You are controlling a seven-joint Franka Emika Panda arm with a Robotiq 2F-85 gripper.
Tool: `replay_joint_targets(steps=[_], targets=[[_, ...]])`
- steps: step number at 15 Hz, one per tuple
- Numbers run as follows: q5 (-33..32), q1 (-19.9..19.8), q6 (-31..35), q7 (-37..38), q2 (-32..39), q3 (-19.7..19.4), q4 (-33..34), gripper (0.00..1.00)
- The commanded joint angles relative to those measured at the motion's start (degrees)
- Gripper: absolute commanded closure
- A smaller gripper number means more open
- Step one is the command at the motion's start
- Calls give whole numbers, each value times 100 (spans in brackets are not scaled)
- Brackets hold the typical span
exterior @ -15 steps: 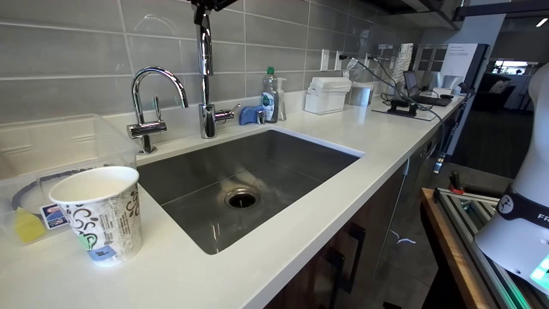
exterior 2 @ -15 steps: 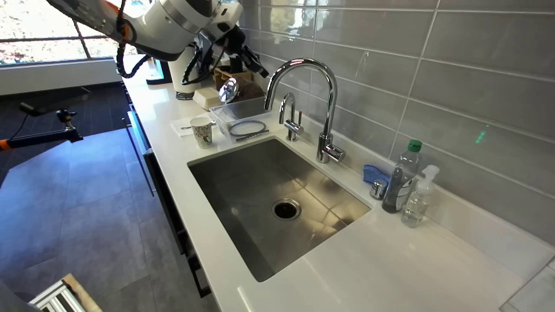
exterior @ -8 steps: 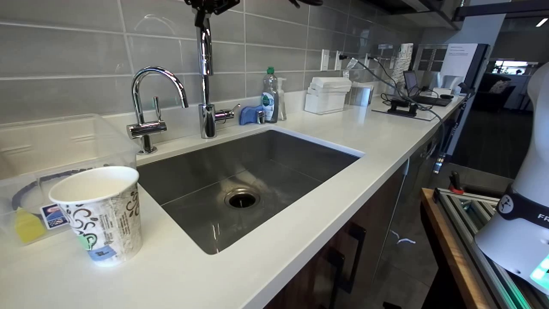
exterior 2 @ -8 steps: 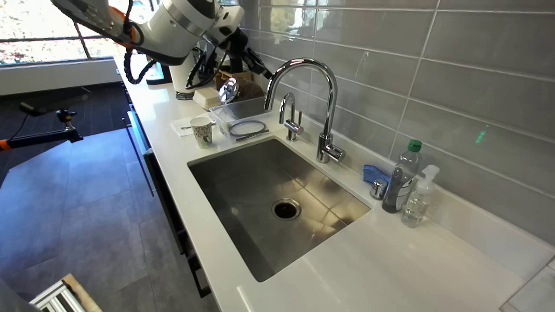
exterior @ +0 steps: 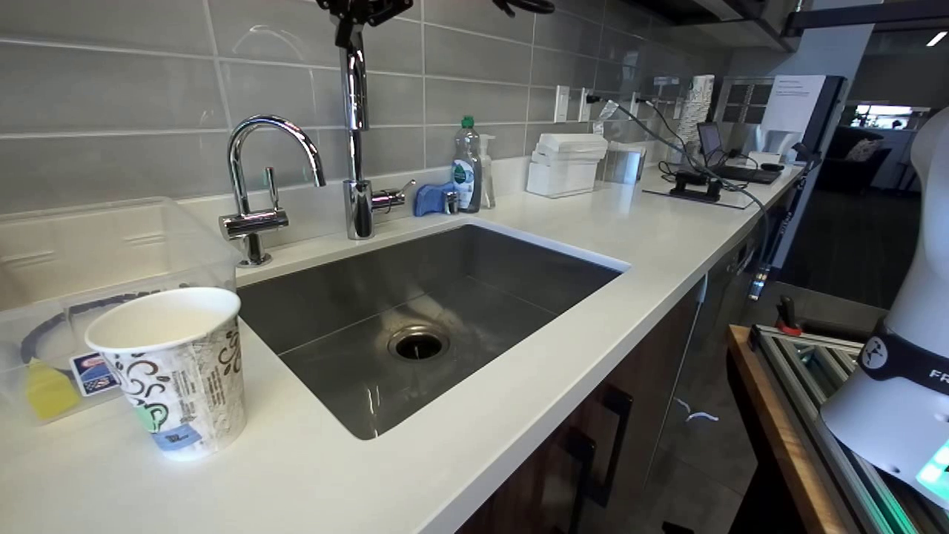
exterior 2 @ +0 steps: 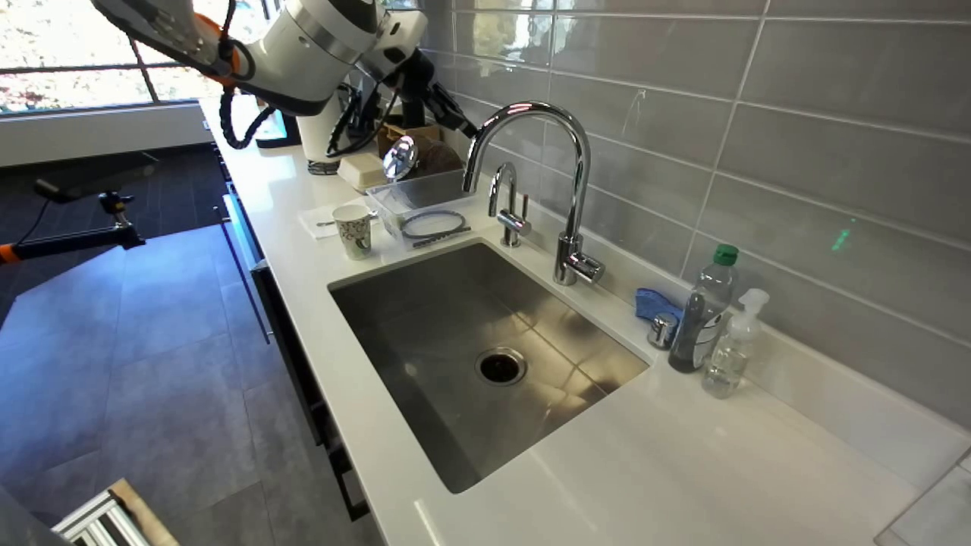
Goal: Turn the tap faucet to the right
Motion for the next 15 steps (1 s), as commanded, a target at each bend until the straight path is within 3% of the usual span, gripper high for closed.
replay_joint_targets(steps=[1,10,15], targets=[[-164,65,52,81,120,-116,50,100],[-640,40,292,136,244,-220,73,100],[-660,57,-173,70,169,-297,133,100]])
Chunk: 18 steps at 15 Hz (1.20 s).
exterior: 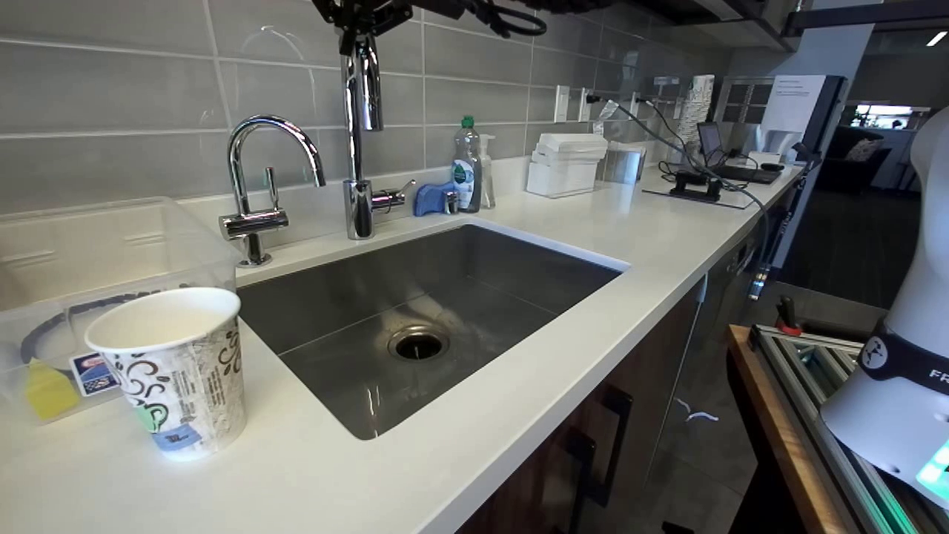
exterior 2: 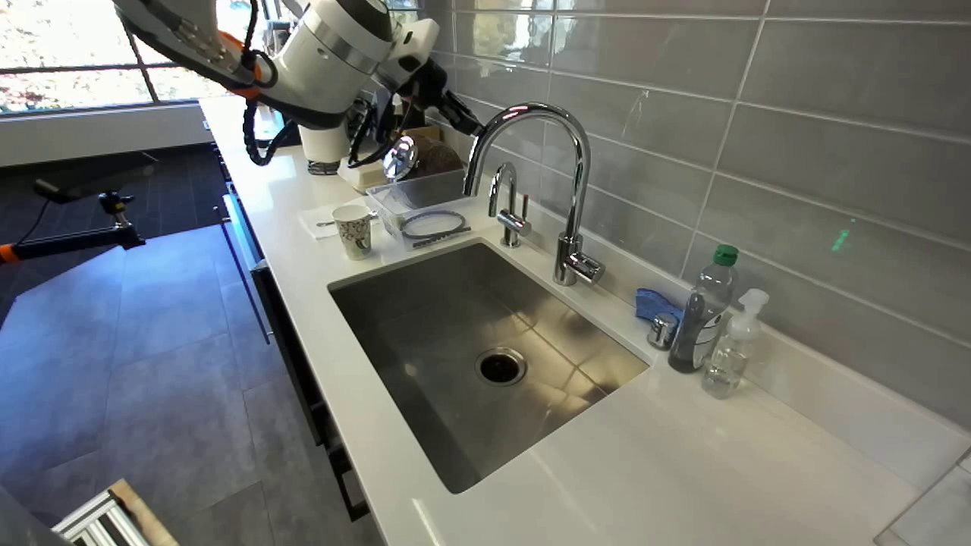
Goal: Turn the tap faucet to the right
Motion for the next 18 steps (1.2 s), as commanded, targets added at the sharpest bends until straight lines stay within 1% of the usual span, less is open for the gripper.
replay_joint_targets(steps=[1,5,8,13,18], targets=[[-66,49,-557,38,-31,-101,129,100],[1,21,-1453,-53,-104,-115,251,100],[4,-44,-1828,-93,-65,-177,317,100],[-194,-152,-1830,57,20,-369,413,100],[-375,-279,-1664,91,83,-543,450,100]])
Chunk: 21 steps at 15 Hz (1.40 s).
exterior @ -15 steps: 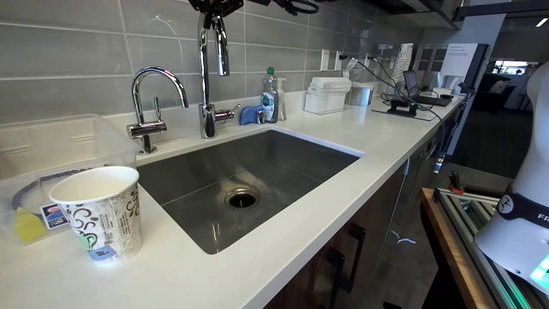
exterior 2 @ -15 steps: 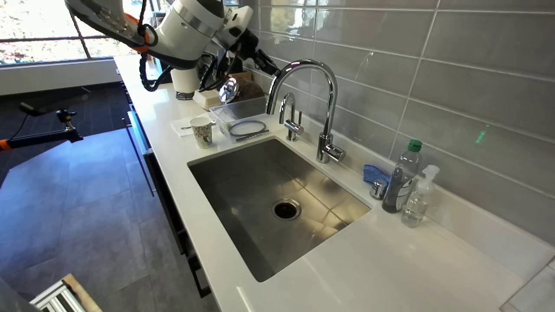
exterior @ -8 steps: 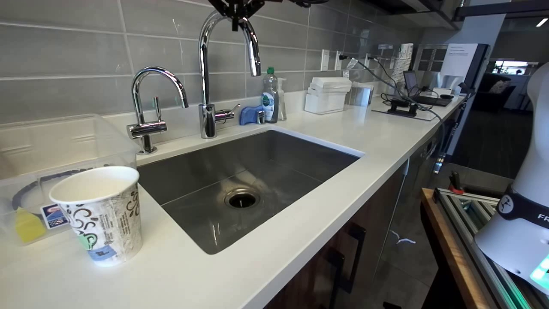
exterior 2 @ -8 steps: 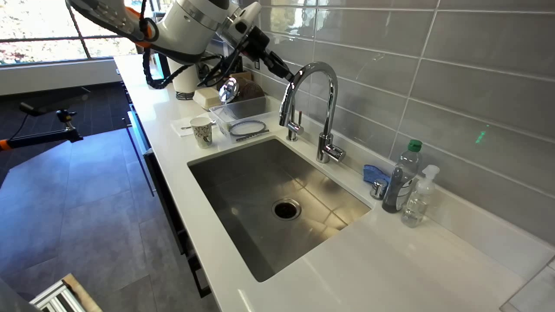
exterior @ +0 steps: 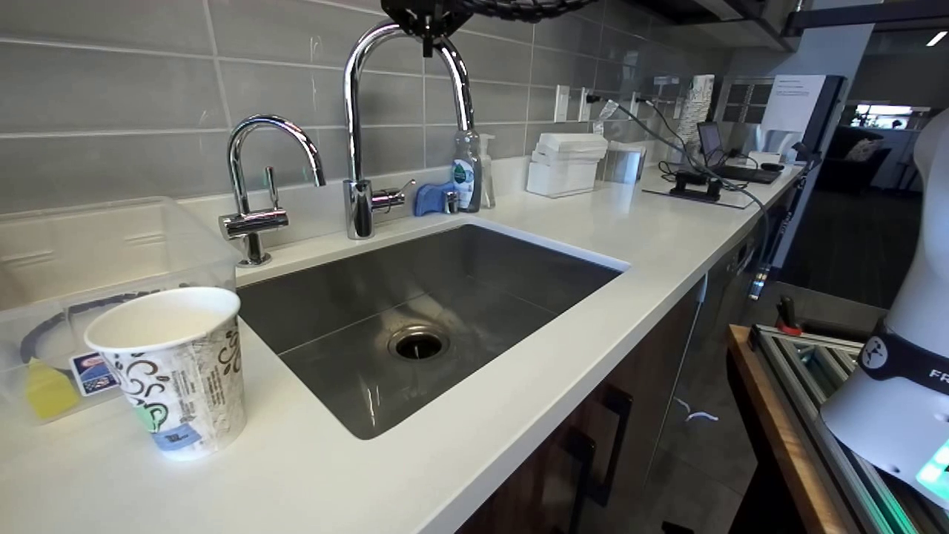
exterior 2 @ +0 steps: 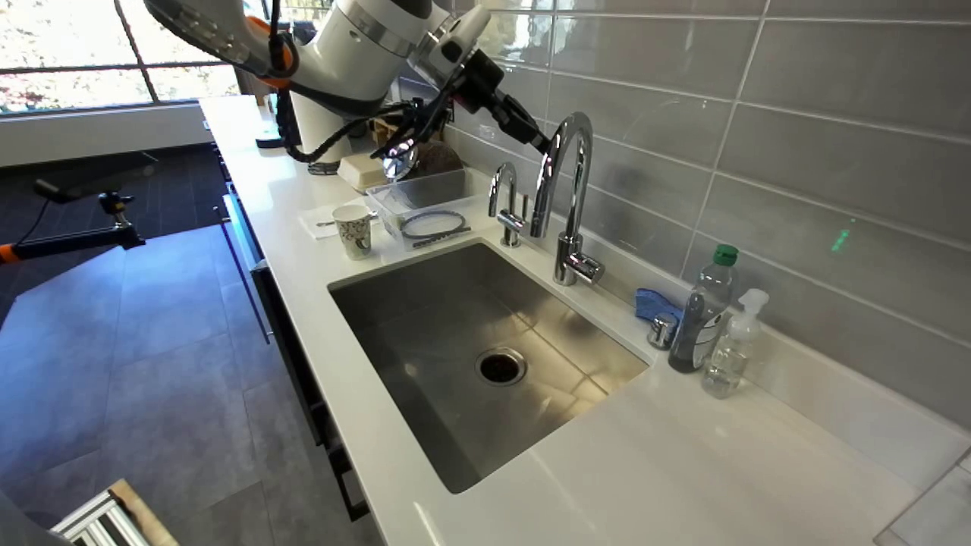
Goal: Turn the tap faucet to the right
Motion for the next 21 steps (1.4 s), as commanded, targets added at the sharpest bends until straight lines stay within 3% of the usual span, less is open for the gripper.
replay_joint_targets(steps=[1,13,17,21], targets=[[-262,-96,88,100,95,-106,153,100],[119,-436,820,-976,116,-385,230,100],[1462,-410,184,-2352,-150,-292,93,100],[2507,-360,-928,-3402,-347,-233,215,100]])
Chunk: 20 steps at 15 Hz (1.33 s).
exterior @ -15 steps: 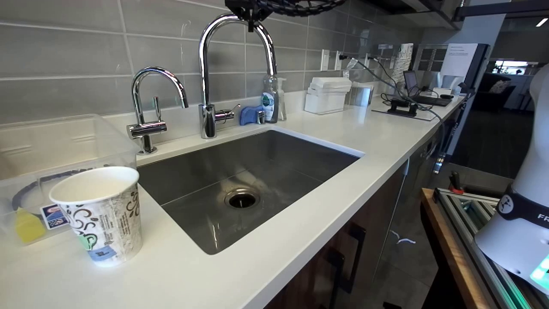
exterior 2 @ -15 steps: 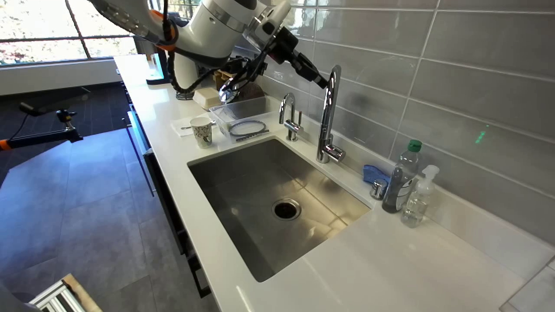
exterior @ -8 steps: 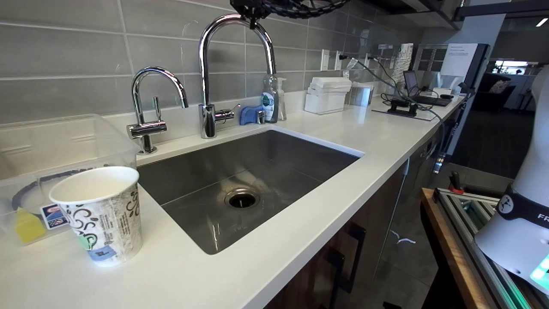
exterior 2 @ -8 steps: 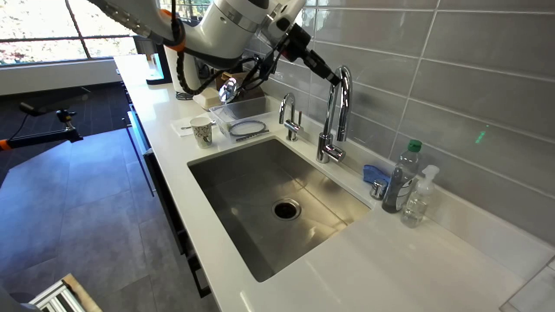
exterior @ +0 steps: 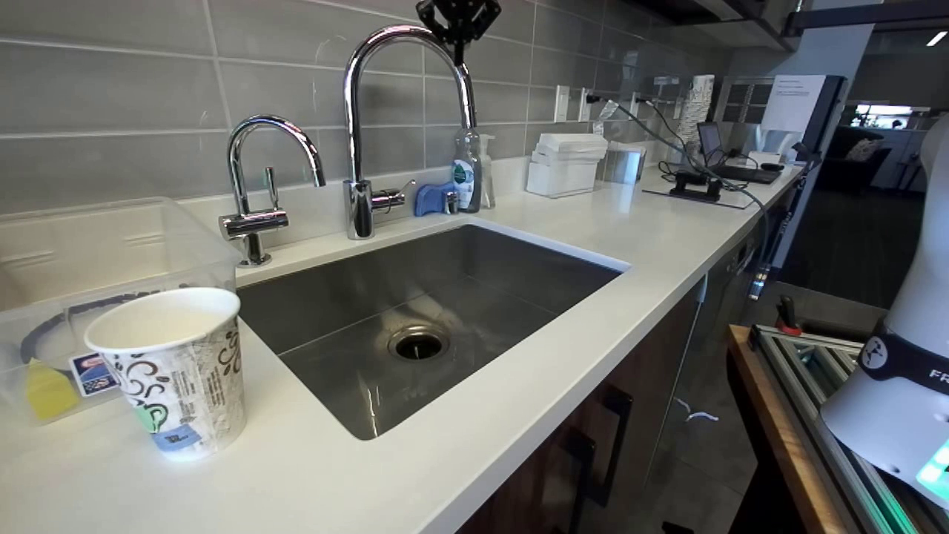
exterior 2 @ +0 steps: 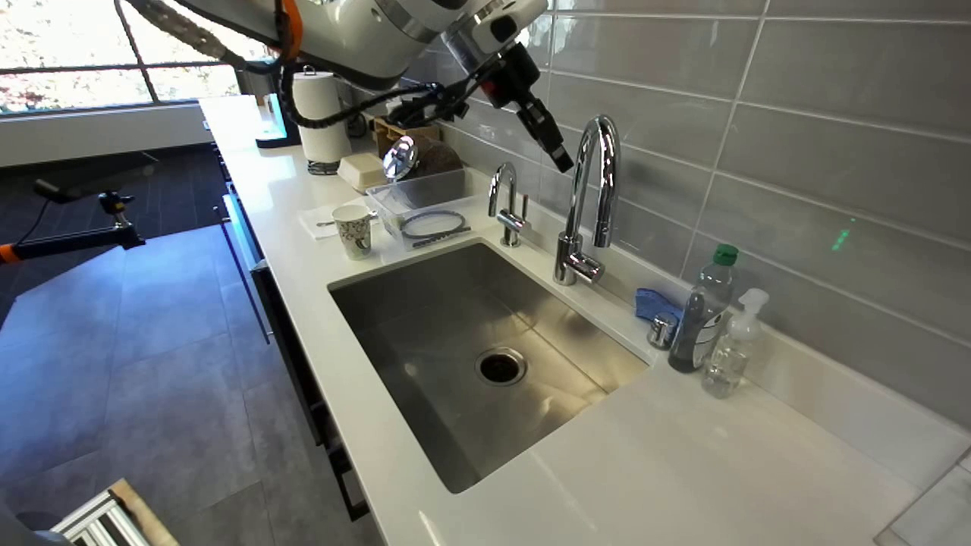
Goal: Turn the tap faucet to the right
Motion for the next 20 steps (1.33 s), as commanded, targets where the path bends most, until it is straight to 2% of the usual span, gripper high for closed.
replay_joint_targets(steps=[1,2,3,5,11,14,17,19,20], targets=[[992,35,-962,-956,-198,53,112,100],[1202,36,-1279,-1144,-213,65,181,100],[1193,54,-1736,-1277,-249,92,222,74],[1376,58,-2394,-1726,-320,127,297,67],[1989,13,-3998,-3186,-233,99,836,20],[2443,-17,-4634,-3768,-47,60,1232,1],[3000,-53,-5171,-4180,71,14,1508,0],[3454,-117,-5169,-4506,-5,-45,1532,0],[3017,-30,-4985,-4187,-72,18,1342,0]])
